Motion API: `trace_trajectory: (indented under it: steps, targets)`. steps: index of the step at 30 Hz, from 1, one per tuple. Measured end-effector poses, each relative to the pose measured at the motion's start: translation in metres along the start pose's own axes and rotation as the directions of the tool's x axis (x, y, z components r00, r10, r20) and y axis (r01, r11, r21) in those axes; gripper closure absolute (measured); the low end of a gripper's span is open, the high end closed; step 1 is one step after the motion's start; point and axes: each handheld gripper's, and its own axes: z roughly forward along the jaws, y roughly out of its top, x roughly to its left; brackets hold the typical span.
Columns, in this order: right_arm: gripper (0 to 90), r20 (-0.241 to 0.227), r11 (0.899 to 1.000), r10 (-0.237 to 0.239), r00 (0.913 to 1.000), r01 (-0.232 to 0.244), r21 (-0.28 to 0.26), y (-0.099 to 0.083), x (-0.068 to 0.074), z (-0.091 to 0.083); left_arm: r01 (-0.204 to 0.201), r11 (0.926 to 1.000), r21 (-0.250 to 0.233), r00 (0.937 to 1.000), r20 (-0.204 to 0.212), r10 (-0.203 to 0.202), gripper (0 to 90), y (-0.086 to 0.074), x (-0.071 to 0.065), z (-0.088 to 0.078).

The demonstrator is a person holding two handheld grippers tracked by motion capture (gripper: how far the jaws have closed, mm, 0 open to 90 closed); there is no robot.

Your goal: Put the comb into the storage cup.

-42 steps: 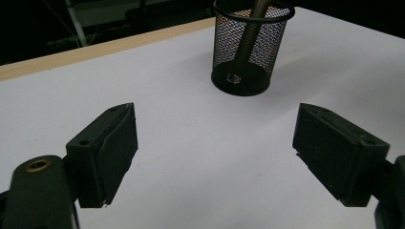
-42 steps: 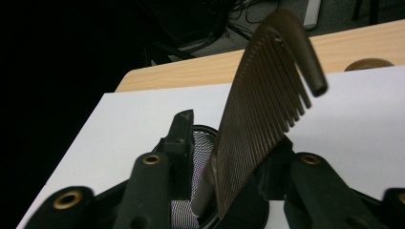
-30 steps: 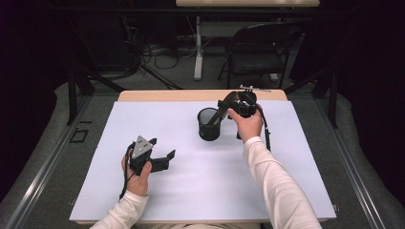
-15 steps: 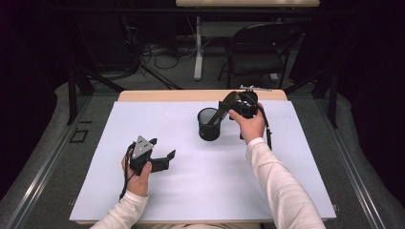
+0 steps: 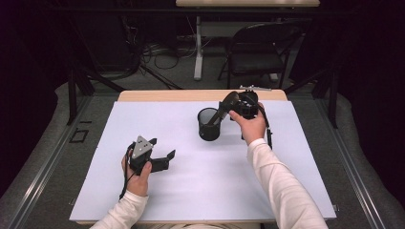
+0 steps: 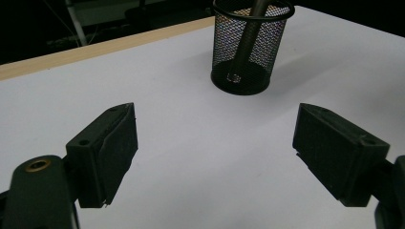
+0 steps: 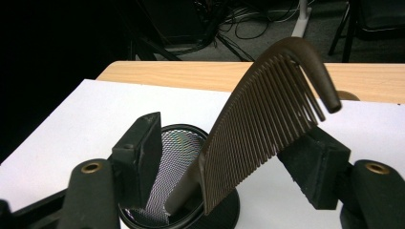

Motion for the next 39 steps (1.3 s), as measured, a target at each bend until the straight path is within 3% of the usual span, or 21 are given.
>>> trace_trajectory:
  steps: [18, 23, 27, 31, 39]
  targets:
    - [32.2, 0.028, 0.998, -0.056, 0.9980, 0.056, 0.009, 0.000, 0.000, -0.011, -0.003, 1.0000, 0.001, 1.0000, 0.000, 0.003, 15.7, 0.000, 0.000, 0.000]
    - [32.3, 0.033, 0.996, -0.086, 0.9957, 0.086, 0.012, -0.002, -0.001, -0.017, -0.002, 1.0000, 0.000, 1.0000, 0.000, 0.002, 15.7, 0.000, 0.000, 0.000]
    - [30.5, 0.061, 0.991, -0.133, 0.9892, 0.134, 0.003, -0.005, -0.002, -0.023, -0.003, 1.0000, 0.000, 1.0000, -0.003, 0.003, 15.7, 0.000, 0.000, -0.001]
    - [30.4, 0.066, 0.990, -0.140, 0.9880, 0.138, 0.034, -0.005, -0.002, -0.029, -0.003, 1.0000, 0.000, 1.0000, -0.002, 0.003, 15.7, 0.000, -0.001, -0.001]
    - [29.7, 0.060, 0.984, -0.176, 0.9825, 0.174, 0.035, -0.011, 0.000, -0.041, -0.001, 1.0000, 0.000, 1.0000, -0.004, 0.001, 15.7, 0.000, -0.001, -0.001]
